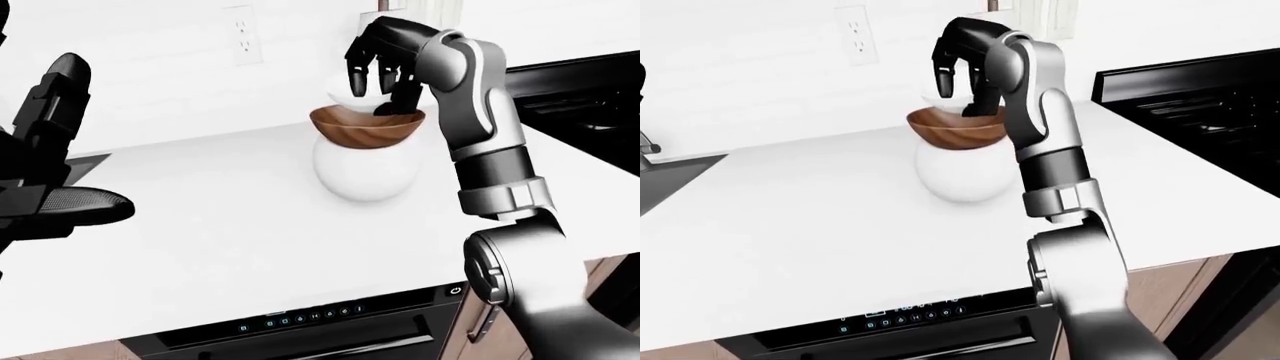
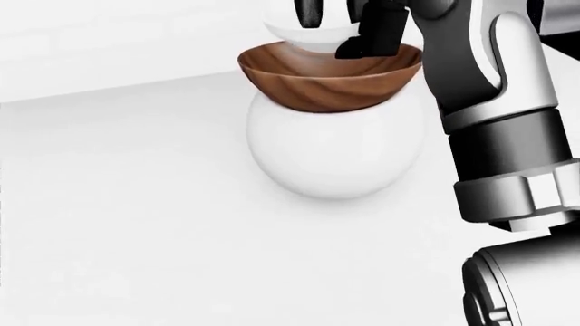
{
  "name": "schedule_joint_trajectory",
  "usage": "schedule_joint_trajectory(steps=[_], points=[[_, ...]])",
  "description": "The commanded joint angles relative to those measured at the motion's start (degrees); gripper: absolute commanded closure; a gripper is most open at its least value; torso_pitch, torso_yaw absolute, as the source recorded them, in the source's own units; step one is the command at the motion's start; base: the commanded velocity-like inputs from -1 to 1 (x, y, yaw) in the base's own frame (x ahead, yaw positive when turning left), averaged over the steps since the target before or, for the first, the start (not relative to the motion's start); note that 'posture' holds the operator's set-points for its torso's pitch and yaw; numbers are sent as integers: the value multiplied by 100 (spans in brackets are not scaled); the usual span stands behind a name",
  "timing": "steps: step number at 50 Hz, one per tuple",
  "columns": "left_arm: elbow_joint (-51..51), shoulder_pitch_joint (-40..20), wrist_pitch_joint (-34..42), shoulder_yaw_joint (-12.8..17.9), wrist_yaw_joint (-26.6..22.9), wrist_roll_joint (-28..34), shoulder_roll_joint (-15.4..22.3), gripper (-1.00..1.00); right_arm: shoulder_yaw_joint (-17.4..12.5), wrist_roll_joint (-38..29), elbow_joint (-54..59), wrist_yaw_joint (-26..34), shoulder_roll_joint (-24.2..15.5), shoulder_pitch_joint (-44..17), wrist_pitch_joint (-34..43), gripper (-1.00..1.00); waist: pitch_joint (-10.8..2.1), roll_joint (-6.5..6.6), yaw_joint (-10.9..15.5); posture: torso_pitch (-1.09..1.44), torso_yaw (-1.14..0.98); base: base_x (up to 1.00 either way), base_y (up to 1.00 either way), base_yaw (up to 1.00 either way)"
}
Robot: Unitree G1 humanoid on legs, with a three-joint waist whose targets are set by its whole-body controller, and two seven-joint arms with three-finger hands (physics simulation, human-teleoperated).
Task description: Stack the bowls from largest to smallest.
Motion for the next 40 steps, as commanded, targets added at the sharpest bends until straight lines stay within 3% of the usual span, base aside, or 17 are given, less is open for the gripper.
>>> schedule_joint_trajectory(steps=[1,6,18,19,20,32,40], points=[[14,-87,-132,86,-21,71,86,-100,-70,15,-196,-172,-48,-272,-43,90,-75,3,-1,-38,0,0,0,0],[1,-58,-117,141,-32,45,82,-100,-68,12,-220,-159,-56,-196,-50,96,-85,-2,4,-38,0,0,0,0],[48,-115,-138,197,88,-129,243,-100,-73,15,-265,-93,-68,-216,-44,76,-81,-1,7,-38,0,0,0,0],[51,-117,-146,197,100,-141,255,-100,-80,17,-270,-85,-69,-222,-32,56,-78,-1,5,-38,0,0,0,0],[48,-125,-155,202,124,-175,276,-100,-75,17,-296,-61,-66,-211,-24,51,-76,-1,4,-38,0,0,0,0],[105,-130,-221,266,203,-408,391,-100,-90,17,-462,136,-95,-191,40,65,-67,0,5,-38,0,0,0,0],[171,-151,-285,312,287,-548,549,-100,-100,9,-559,171,-105,-98,35,60,-60,1,9,-38,0,0,0,0]])
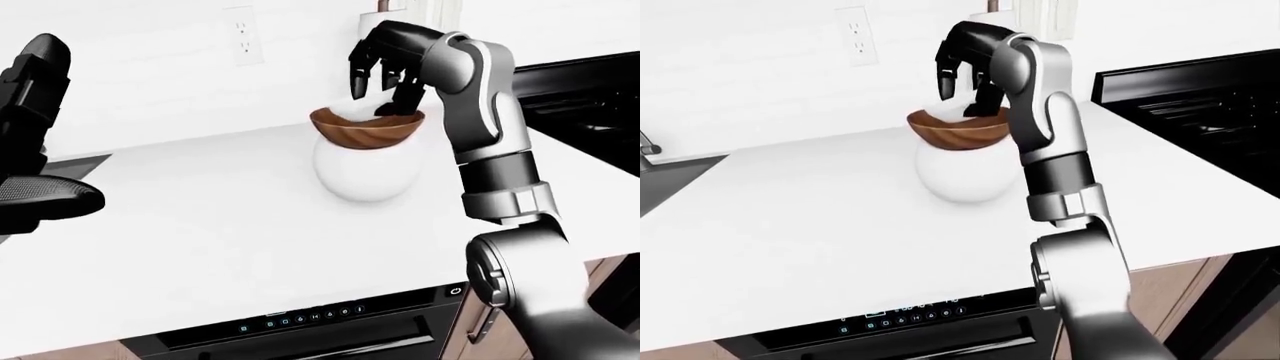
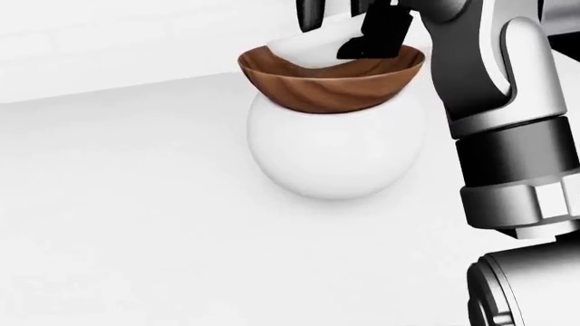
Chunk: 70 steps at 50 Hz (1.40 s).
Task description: Stack the bowls from largest to smallest.
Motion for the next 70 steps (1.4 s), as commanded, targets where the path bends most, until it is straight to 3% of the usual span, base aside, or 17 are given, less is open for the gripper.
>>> schedule_joint_trajectory(steps=[1,22,26,35,44,50,55,63,68,70], points=[[35,-71,-138,112,1,14,102,-100,-67,18,-256,-143,-37,-234,-36,61,-62,4,2,-38,0,0,0,0],[9,-70,-127,4,-83,214,-47,-100,-99,45,-488,-65,-52,-5,-25,39,-80,-4,-3,-38,0,0,0,0],[-3,-84,-136,-8,-54,190,-32,-100,-102,58,-516,-45,-66,-53,-15,11,-75,-3,-2,-38,0,0,0,0],[-15,-83,-145,-11,-24,164,-21,-100,-115,72,-599,0,-91,-45,-3,9,-81,-11,-8,-38,0,0,0,0],[-39,-111,-157,-50,18,138,-7,-100,-163,150,-1004,413,-171,-368,172,13,-55,-6,-9,-38,0,0,0,0],[-39,-161,-163,-116,58,142,10,-100,-216,233,-1605,722,-216,-212,361,17,-35,-22,-4,-38,0,0,0,0],[-34,-225,-167,-168,119,116,62,-100,-340,368,-2401,1102,-359,41,627,24,-38,-54,1,-38,0,0,0,0],[61,-237,-188,4,200,-106,286,-100,-632,670,-3956,1789,-725,682,1147,23,-17,-84,17,-38,0,0,0,0],[157,-121,-171,230,133,-183,379,-100,-972,1067,-4862,2119,-1146,1053,1722,2,-12,-110,25,-38,0,0,0,0],[233,-61,-125,393,77,-233,450,-100,-1200,1289,-5222,2262,-1471,1271,1907,-27,-11,-126,30,-38,0,0,0,0]])
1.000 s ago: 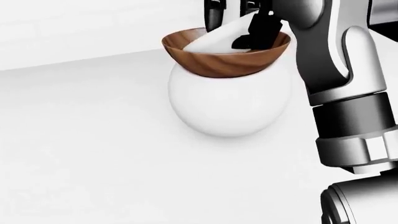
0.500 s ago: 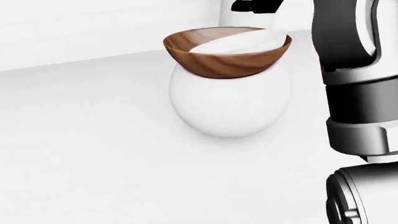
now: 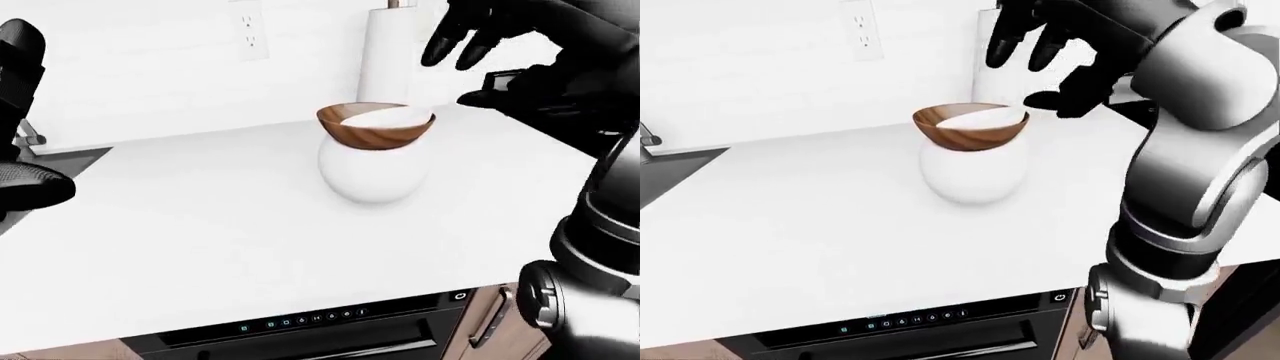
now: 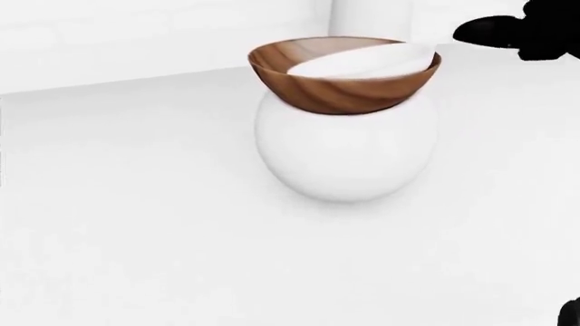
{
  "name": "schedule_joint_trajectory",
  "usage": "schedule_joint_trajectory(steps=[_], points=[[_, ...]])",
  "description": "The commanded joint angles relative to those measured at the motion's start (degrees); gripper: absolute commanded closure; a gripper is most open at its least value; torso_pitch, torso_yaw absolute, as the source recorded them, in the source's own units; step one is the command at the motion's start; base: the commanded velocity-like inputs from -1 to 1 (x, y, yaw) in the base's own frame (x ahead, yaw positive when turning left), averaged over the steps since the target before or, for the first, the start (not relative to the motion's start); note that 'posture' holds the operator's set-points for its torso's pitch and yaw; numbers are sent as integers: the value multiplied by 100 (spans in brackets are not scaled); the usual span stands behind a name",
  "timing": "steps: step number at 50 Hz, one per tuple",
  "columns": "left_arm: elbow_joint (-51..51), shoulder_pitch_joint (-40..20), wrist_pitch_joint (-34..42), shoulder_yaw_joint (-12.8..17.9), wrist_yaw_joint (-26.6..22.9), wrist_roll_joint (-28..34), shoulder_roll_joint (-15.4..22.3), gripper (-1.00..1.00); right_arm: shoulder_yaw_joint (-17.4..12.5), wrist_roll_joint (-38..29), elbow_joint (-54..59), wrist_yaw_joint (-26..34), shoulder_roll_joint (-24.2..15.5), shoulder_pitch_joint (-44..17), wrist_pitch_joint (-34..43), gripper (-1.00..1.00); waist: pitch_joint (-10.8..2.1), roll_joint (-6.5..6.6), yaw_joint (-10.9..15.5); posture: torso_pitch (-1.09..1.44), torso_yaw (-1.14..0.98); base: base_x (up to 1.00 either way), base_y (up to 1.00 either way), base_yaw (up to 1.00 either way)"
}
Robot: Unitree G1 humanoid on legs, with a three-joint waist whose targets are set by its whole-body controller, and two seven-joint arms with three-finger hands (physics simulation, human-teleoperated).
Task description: Stack the bowls from largest to smallest.
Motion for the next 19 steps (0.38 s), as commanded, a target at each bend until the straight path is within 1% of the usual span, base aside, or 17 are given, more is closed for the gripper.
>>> schedule_joint_trajectory(steps=[1,3,4,5,6,8,9,11,12,13,14,15,16,17,18,19], points=[[89,-17,-69,284,-53,-45,161,-100,-244,260,-346,49,-304,41,266,-48,-44,-3,-5,-38,0,0,0,0],[97,105,-35,465,-97,-81,134,-100,-398,418,-676,90,-548,262,484,-60,-43,-23,1,-38,0,0,0,0],[67,211,5,535,-172,-3,30,-100,-559,526,-963,161,-683,390,698,-77,-44,-31,0,-38,0,0,0,0],[54,260,23,561,-217,44,-23,-100,-601,631,-1104,153,-788,493,812,-80,-48,-40,-3,-38,0,0,0,0],[40,323,59,628,-253,61,-68,-100,-740,746,-1324,201,-934,631,970,-100,-47,-47,-2,-38,0,0,0,0],[48,408,124,778,-307,41,-79,-100,-1092,1063,-1671,226,-1268,906,1245,-100,-55,-60,1,-38,0,0,0,0],[61,420,134,803,-318,51,-73,-100,-1152,1208,-1748,165,-1406,999,1344,-100,-56,-70,3,-38,0,0,0,0],[62,544,215,987,-395,77,-133,-100,-1573,1459,-2070,115,-1767,1381,1586,-100,-57,-90,4,-38,0,0,0,0],[64,592,247,1009,-450,146,-194,-100,-1696,1597,-2174,27,-1916,1534,1631,-100,-61,-104,1,-38,0,0,0,0],[46,698,334,978,-625,543,-358,-100,-1952,1813,-2471,34,-2008,1667,1933,-100,-56,-120,3,-38,0,0,0,0],[25,748,389,929,-825,966,-486,-100,-2221,2032,-2725,32,-2102,1931,2061,-100,-58,-133,1,-38,0,0,0,0],[10,798,432,1023,-911,1003,-602,-100,-2580,2215,-2907,-33,-2133,2273,2105,-100,-60,-148,-1,-38,0,0,0,0],[-39,845,486,1106,-972,1123,-642,-100,-2839,2381,-3019,-145,-2153,2554,2141,-100,-63,-164,5,-38,0,0,0,0],[-48,879,520,1170,-1036,1175,-697,-100,-3178,2559,-3198,-212,-2144,2835,2191,-100,-64,-177,10,-38,0,0,0,0],[-36,930,556,1282,-1086,1173,-741,-100,-3599,2732,-3403,-292,-1999,3164,2257,-100,-65,-192,6,-38,0,0,0,0],[-19,955,565,1370,-1094,1236,-757,-100,-3930,2812,-3481,-388,-1862,3567,2057,-100,-68,-207,0,-38,0,0,0,0]])
